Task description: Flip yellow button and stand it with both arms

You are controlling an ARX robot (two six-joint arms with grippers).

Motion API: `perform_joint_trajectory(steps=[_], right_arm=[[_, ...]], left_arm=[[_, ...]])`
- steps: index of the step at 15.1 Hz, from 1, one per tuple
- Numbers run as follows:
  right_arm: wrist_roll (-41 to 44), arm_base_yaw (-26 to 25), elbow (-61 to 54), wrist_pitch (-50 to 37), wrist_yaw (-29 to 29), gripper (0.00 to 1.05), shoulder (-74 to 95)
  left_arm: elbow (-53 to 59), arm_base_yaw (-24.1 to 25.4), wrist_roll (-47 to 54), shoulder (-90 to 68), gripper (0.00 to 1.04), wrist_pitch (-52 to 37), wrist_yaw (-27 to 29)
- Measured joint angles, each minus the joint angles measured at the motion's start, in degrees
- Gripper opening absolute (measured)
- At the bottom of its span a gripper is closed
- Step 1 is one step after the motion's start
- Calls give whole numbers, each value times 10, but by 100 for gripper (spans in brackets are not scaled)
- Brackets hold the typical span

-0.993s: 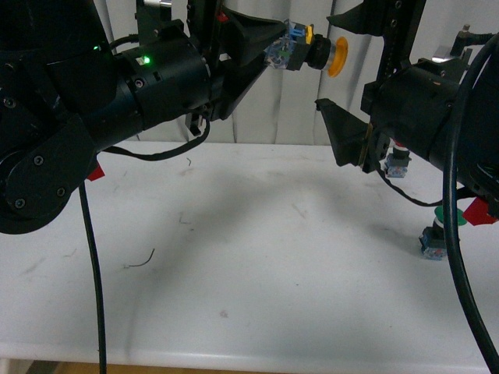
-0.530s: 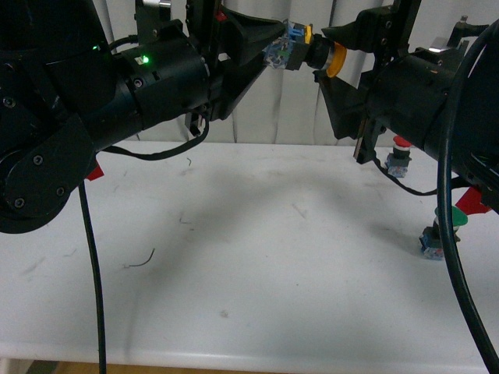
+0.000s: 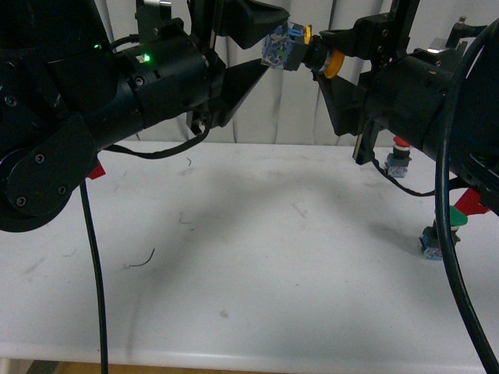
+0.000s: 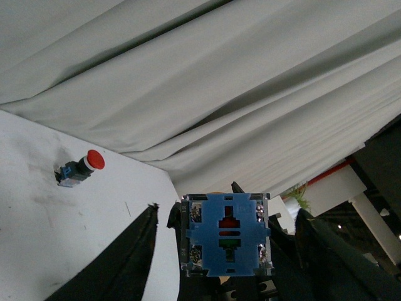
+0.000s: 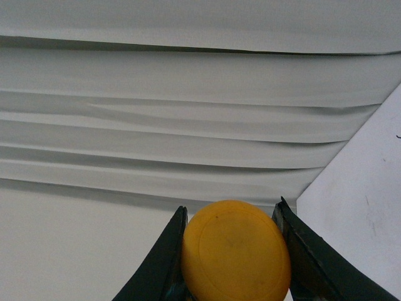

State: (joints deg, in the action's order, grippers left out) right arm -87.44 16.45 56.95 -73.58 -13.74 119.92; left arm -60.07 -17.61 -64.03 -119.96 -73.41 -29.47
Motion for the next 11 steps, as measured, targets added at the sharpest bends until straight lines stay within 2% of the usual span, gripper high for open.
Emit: perform_joint_trajectory(steps=[3, 9, 11], right_arm=[[0, -1, 0, 0, 0, 37, 0], [0, -3, -1, 0, -8, 37, 0], [0, -4, -3, 0, -9, 37, 0]], left_arm=[[-3, 11, 1, -2, 100, 15, 5], [-30, 88, 19, -28, 98, 90, 35], [-6, 100, 89, 13, 98, 185, 56]])
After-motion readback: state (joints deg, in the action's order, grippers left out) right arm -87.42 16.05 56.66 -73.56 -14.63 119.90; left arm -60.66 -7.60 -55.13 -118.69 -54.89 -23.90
